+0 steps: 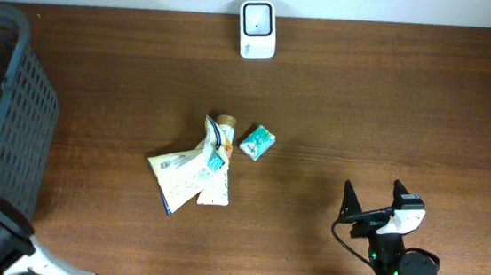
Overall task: Scan the item barcode
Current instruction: 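Reach the left gripper back into the basket for the orange-capped package, then place the long orange-capped package on the table, retract left arm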
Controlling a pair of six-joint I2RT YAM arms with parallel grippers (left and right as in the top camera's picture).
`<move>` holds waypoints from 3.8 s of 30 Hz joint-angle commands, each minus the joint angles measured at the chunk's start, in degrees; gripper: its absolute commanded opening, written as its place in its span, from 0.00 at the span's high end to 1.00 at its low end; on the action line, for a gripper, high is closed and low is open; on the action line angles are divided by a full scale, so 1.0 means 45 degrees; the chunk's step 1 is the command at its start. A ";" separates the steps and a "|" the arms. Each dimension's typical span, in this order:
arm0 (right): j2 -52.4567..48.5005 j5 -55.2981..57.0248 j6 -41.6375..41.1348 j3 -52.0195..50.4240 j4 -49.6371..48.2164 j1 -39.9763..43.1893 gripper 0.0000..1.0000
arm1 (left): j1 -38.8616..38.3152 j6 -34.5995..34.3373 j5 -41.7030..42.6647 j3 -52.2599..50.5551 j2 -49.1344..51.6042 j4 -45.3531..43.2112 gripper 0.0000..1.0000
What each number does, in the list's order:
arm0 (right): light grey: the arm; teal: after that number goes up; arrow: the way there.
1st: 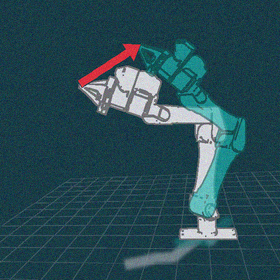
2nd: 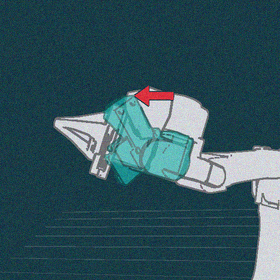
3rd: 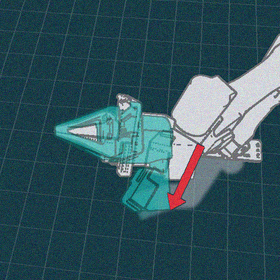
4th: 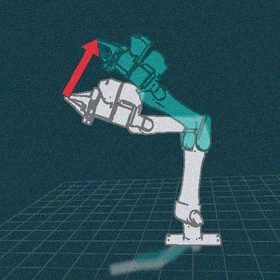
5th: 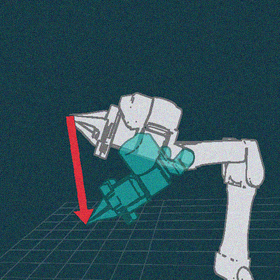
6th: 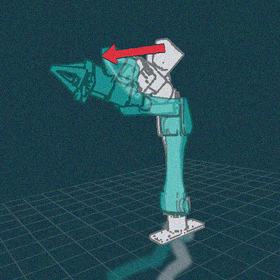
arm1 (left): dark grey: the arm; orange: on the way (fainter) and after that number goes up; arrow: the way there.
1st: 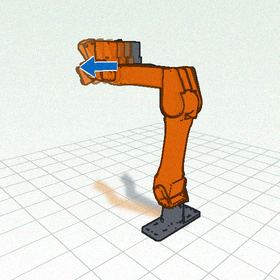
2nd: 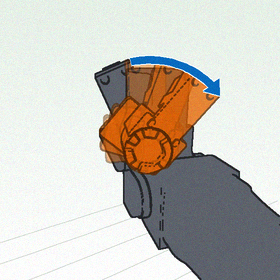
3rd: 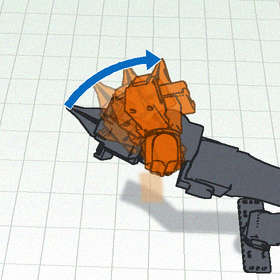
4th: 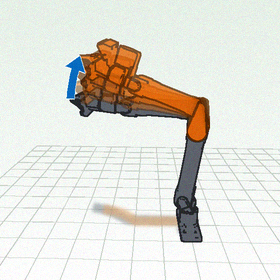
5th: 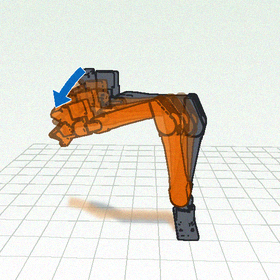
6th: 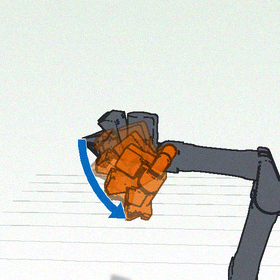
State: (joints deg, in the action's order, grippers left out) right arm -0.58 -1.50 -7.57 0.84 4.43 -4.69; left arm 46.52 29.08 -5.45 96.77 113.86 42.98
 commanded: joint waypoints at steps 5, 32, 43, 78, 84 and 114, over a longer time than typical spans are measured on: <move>0.0087 0.0063 -0.0044 -0.0117 0.0010 0.0049 0.01 | 0.0117 0.0845 0.0005 -0.0092 0.1409 -0.0491 0.00; 0.0087 0.0063 -0.0044 -0.0117 0.0010 0.0049 0.01 | -0.0510 -0.3988 0.3701 0.0029 -0.4007 -0.0636 1.00; 0.0087 0.0063 -0.0044 -0.0117 0.0010 0.0049 0.01 | -0.2526 -0.5129 0.4517 0.0034 -0.7257 -0.3803 1.00; 0.0087 0.0063 -0.0044 -0.0117 0.0010 0.0049 0.01 | -1.2925 -0.5897 0.4609 -0.1933 -0.0646 0.3915 1.00; 0.0083 0.0063 -0.0044 -0.0117 0.0010 0.0049 0.01 | -1.2424 -0.5892 0.3259 -0.1909 -0.0651 0.3813 1.00; 0.0087 0.0063 -0.0044 -0.0117 0.0010 0.0049 0.01 | -1.1069 -0.6572 0.4682 -0.1734 -0.0695 0.5076 0.37</move>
State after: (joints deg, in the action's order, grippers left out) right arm -0.60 -1.50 -7.57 0.84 4.36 -4.69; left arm -3.31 -0.69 24.49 79.92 110.67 61.93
